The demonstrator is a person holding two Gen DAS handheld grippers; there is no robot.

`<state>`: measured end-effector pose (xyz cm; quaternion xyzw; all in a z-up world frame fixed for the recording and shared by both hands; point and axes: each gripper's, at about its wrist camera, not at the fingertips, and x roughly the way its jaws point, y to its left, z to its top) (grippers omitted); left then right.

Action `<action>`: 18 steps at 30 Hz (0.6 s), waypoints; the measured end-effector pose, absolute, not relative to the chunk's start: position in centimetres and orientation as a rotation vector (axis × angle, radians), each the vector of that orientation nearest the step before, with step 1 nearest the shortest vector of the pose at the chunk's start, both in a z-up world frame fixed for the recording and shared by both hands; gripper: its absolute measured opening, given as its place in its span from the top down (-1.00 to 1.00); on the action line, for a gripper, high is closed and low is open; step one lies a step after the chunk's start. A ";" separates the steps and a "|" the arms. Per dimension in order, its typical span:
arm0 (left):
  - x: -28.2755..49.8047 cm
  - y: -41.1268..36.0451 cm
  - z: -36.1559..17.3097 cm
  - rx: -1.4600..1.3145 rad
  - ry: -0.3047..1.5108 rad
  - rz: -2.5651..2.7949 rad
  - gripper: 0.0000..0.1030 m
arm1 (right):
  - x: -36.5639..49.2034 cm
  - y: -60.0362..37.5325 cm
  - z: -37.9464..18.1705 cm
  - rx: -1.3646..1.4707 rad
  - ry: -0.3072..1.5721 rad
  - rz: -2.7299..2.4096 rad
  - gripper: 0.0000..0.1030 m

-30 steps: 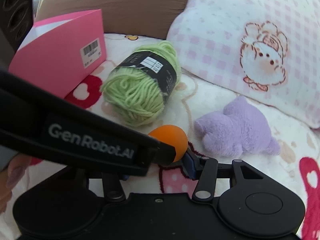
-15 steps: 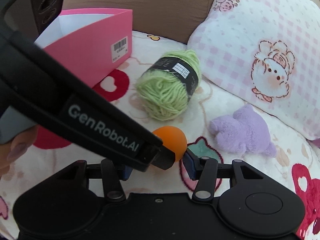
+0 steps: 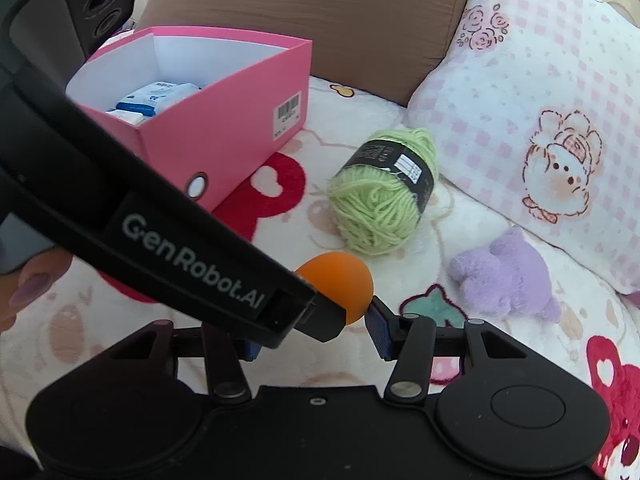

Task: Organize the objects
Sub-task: 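Carry the orange sponge with the left gripper toward the pink box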

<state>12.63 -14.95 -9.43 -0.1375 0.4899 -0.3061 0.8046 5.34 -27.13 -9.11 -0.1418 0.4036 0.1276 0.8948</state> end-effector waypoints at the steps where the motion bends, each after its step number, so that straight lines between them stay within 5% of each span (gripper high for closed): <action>1: 12.5 -14.8 -9.3 -0.296 1.054 -0.658 0.36 | 5.2 -27.0 -9.0 -0.281 0.844 0.263 -0.09; 18: 8.4 -11.7 -4.6 -0.240 1.075 -0.666 0.36 | 2.1 -25.3 -4.7 -0.098 0.888 0.307 -0.09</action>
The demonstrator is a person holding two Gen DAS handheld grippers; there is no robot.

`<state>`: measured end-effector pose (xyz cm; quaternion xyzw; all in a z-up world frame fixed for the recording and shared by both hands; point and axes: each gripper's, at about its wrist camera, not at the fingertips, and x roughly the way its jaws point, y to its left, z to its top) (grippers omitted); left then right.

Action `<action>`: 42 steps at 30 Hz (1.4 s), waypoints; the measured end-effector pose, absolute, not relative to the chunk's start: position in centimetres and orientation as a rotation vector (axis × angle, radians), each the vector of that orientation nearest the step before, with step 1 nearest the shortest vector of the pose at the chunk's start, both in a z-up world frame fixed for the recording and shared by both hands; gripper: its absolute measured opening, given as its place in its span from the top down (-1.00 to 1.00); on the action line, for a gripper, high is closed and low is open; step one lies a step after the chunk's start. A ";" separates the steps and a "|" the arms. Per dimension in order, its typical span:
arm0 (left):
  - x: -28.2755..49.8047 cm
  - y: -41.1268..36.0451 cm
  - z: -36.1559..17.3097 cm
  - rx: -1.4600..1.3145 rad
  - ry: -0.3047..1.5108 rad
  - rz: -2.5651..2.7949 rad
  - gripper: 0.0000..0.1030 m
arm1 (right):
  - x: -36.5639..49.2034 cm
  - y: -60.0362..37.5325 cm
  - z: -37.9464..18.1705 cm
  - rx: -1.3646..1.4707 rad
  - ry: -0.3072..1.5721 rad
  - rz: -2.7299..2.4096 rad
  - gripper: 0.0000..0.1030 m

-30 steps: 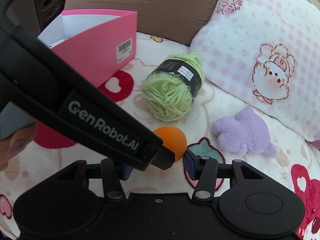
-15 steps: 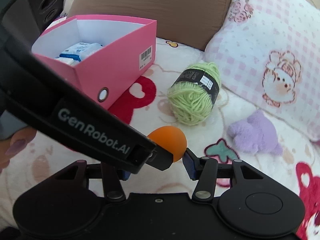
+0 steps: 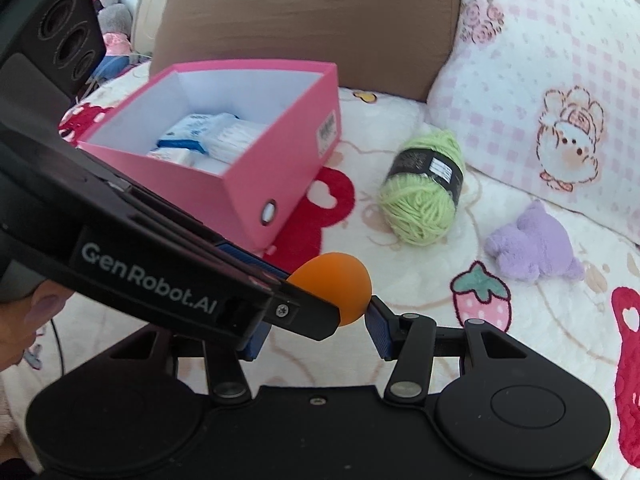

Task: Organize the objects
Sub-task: 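Carry the orange sponge with the left gripper toward the pink box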

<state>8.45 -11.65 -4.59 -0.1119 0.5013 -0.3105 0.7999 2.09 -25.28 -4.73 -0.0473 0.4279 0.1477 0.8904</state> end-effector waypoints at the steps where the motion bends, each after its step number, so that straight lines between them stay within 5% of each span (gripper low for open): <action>1: 8.0 -11.5 -4.0 -0.230 1.061 -0.666 0.36 | 1.9 -25.2 -4.3 -0.083 0.886 0.306 -0.09; 42: 2.6 -2.1 3.9 -0.203 1.101 -0.624 0.37 | -2.2 -14.5 4.3 -0.225 0.856 0.407 -0.10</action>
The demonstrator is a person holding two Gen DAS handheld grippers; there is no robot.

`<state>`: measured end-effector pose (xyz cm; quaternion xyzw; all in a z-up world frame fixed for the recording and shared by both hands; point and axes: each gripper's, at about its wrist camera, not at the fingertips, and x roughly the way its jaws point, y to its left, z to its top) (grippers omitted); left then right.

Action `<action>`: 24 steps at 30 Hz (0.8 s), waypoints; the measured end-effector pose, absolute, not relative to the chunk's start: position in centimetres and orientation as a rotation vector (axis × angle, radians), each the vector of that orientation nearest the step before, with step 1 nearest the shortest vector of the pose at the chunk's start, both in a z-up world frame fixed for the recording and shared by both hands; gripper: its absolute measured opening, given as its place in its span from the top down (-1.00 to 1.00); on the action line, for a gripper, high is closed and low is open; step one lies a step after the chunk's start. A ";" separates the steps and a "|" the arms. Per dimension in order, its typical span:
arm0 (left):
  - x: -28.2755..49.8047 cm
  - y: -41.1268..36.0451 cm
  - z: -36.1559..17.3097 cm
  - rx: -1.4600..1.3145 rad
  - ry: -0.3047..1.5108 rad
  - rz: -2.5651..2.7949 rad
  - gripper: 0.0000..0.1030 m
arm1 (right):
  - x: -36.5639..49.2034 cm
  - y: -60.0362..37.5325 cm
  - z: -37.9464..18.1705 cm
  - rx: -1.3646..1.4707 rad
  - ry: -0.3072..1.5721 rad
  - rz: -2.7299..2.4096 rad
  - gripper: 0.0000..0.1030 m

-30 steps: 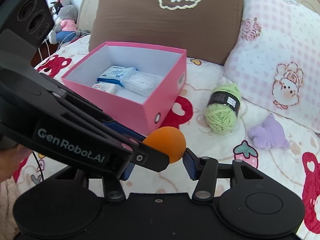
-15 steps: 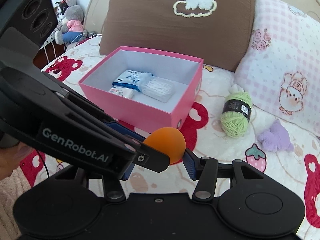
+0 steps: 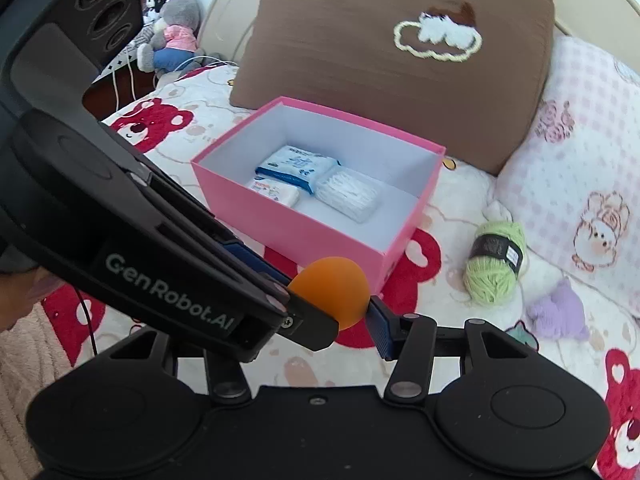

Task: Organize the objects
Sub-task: 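Carry the orange sponge with the left gripper toward the pink box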

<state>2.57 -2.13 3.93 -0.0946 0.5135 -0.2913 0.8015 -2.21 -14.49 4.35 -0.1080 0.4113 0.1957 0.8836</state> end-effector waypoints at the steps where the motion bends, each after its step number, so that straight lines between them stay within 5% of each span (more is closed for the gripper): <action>1: 2.6 -1.9 4.1 -0.204 1.097 -0.622 0.37 | -2.2 -14.3 4.5 -0.231 0.853 0.411 -0.10; 24: 4.2 4.9 6.1 -0.361 0.980 -0.476 0.41 | 1.5 -6.7 8.7 -0.596 0.790 0.539 -0.08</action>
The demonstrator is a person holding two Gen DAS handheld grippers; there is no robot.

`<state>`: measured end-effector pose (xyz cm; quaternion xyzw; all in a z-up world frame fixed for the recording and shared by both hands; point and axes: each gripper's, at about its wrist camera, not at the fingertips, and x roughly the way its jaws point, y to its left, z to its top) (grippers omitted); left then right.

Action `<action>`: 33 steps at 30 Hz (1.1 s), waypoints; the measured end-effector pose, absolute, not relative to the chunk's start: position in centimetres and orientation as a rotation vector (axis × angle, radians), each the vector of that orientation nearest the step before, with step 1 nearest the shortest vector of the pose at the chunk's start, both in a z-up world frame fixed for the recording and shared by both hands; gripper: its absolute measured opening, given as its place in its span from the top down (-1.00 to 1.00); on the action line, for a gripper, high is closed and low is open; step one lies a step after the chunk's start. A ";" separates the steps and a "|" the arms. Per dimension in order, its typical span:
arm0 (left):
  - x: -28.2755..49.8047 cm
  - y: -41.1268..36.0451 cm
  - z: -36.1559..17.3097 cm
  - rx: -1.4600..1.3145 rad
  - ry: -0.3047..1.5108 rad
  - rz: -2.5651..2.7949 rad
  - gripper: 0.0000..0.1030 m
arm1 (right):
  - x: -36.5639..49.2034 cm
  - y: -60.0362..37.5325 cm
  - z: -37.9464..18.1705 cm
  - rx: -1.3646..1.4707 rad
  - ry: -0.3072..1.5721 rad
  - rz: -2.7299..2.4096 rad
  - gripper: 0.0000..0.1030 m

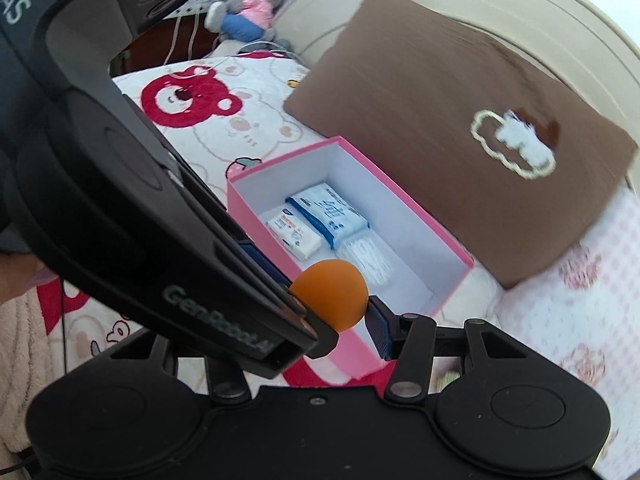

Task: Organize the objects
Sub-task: 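Carry the orange sponge with the left gripper toward the pink box, then lower the orange sponge into the pink box and open the left gripper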

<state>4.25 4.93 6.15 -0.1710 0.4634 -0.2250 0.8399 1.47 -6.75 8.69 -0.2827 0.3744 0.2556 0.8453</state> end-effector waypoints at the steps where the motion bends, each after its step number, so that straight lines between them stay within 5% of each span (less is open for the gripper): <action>1: 4.5 5.3 6.0 -0.370 0.976 -0.465 0.41 | 2.0 -6.3 8.7 -0.611 0.787 0.548 -0.08; 33: 21.8 9.2 -3.6 -0.522 1.018 -0.310 0.38 | 20.9 -7.9 -0.7 -0.178 0.984 0.471 -0.08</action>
